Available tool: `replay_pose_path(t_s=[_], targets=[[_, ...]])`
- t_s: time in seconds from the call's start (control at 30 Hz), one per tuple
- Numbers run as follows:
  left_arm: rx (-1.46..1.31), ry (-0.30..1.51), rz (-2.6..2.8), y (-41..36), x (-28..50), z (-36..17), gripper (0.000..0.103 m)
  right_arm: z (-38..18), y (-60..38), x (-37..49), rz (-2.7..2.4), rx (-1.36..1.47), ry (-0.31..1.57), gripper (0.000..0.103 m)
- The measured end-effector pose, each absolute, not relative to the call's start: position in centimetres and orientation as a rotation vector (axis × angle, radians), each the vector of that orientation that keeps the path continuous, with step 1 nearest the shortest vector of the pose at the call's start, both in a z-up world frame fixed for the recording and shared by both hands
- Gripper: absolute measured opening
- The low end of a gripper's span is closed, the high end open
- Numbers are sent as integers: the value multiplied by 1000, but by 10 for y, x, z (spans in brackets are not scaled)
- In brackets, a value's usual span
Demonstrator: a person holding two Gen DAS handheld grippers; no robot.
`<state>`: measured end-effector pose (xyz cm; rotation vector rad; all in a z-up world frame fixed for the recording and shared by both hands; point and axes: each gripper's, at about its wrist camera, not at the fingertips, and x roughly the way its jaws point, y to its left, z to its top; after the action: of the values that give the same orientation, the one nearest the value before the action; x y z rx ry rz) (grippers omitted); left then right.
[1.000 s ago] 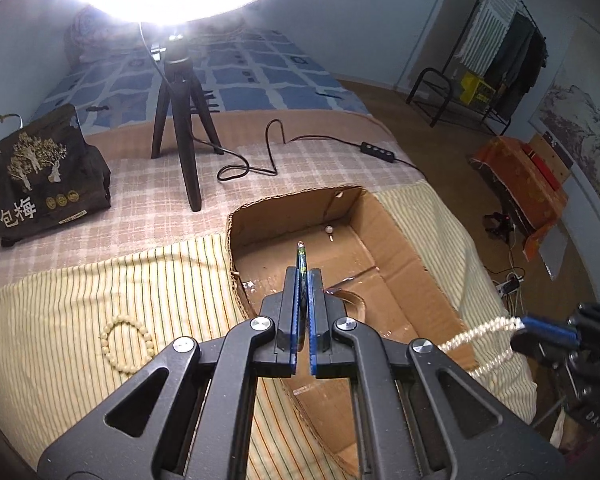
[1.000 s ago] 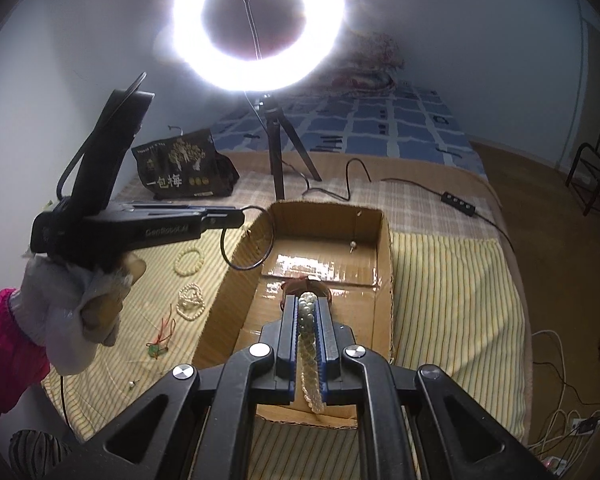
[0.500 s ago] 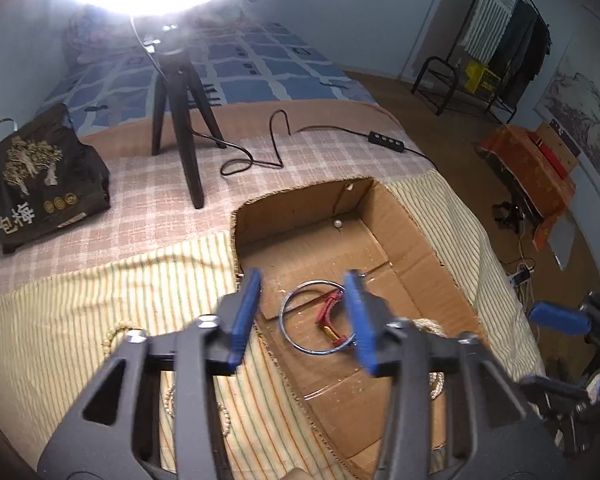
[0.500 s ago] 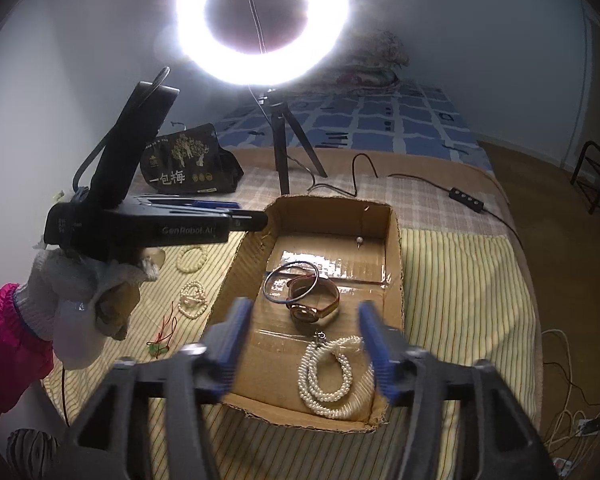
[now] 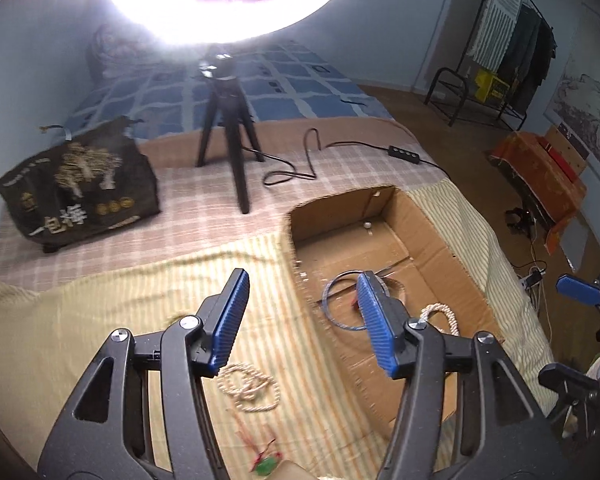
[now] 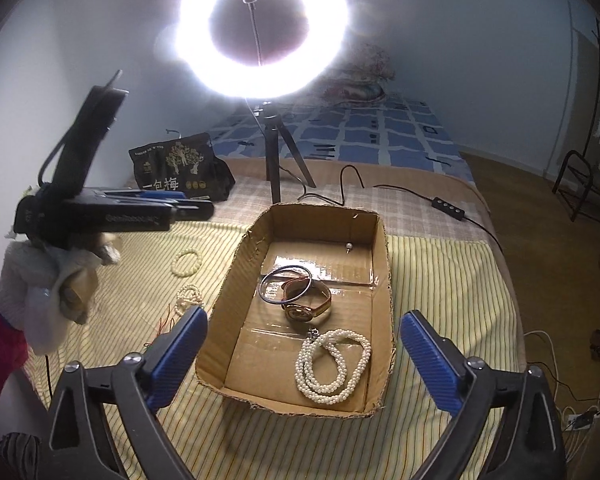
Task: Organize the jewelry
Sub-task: 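Lower the bangle and necklace into the box and open both tools, then move the left tool to the green jade pendant while the right tool approaches the small pearl strand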
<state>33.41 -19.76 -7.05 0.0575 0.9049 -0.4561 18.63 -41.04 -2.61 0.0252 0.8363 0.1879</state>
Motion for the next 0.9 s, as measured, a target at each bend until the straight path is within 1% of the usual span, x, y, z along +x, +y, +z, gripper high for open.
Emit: replay_pose_path(t_s=[0.33,0.5,0.67,0.73,0.9], targets=[[118,848,-358,-135,299,-53,58,-20,-386,173,237,13,829,99],[131,852,-322,-107,274,-59,58,-16,-370,173,238,-5,798,99],[134,892,-281,-82,250,-78,58,-13,-355,180,256,-19,773,99],[108,928,-293,-72,242,-88,57,-14,-347,184,277,-42,786,97],[34,970,-359,-61,223,-108,57,-23,-325,203,342,-62,841,88]])
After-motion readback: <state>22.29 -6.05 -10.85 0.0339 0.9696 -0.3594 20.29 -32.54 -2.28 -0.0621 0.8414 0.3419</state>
